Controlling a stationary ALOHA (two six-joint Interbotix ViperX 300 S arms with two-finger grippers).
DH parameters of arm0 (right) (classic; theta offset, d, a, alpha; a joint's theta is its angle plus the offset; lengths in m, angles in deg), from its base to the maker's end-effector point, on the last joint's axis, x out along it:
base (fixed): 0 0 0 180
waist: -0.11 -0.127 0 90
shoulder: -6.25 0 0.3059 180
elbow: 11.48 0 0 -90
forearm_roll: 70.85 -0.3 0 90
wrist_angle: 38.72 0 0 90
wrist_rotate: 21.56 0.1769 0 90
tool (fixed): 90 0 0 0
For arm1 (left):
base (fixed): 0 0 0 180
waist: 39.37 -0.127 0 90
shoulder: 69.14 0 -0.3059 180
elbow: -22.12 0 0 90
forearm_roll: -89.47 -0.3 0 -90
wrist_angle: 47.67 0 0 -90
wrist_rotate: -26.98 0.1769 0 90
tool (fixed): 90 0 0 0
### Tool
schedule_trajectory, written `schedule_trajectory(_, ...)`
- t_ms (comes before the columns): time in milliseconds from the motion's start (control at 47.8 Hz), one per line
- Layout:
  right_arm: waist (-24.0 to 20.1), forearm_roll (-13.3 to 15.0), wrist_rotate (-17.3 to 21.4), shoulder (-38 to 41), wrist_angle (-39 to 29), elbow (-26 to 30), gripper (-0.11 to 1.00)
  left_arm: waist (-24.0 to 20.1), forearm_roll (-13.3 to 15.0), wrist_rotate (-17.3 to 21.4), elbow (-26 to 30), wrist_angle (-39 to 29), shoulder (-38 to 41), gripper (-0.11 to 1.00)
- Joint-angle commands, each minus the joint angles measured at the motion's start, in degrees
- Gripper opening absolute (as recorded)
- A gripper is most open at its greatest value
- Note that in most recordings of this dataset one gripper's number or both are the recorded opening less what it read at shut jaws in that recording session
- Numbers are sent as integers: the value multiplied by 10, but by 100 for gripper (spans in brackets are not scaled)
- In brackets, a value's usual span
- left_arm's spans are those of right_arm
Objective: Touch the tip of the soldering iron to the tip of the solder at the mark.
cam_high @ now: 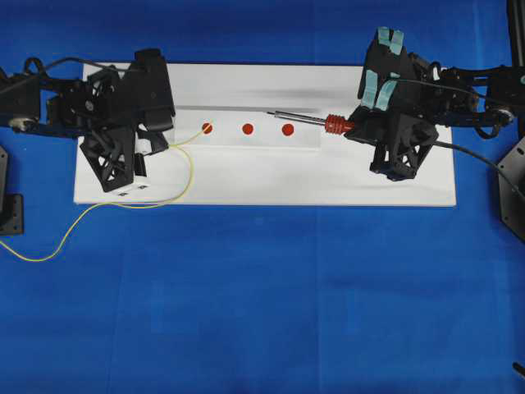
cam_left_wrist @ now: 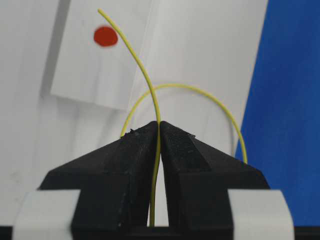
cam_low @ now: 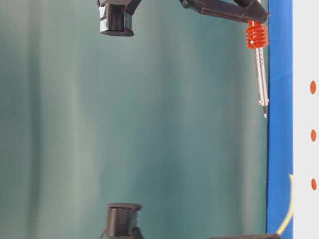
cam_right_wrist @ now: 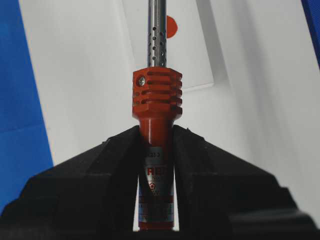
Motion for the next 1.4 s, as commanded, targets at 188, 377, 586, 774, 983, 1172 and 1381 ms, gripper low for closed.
schedule_trajectory(188,2,0,1,12,4,30,6,-2,-1,-18,-17,30,12,3)
schedule_trajectory(377,2,1,-2,33,2,49,6,1,-1,-23,-25,38,16,3)
schedule_trajectory(586,2,1,-2,48,-3,65,6,2,-2,-23,-25,38,16,3)
schedule_trajectory(774,-1,1,-3,77,-12,95,6,2,-1,-23,-24,38,16,3)
schedule_trajectory(983,-12,4,-5,129,-39,146,6,2,-1,-24,-25,38,17,3)
schedule_trajectory(1172,-13,10,-4,176,-54,185,6,2,-1,-24,-25,38,17,3)
schedule_trajectory(1381,-13,14,-4,200,-59,207,6,2,-1,-24,-25,37,17,3)
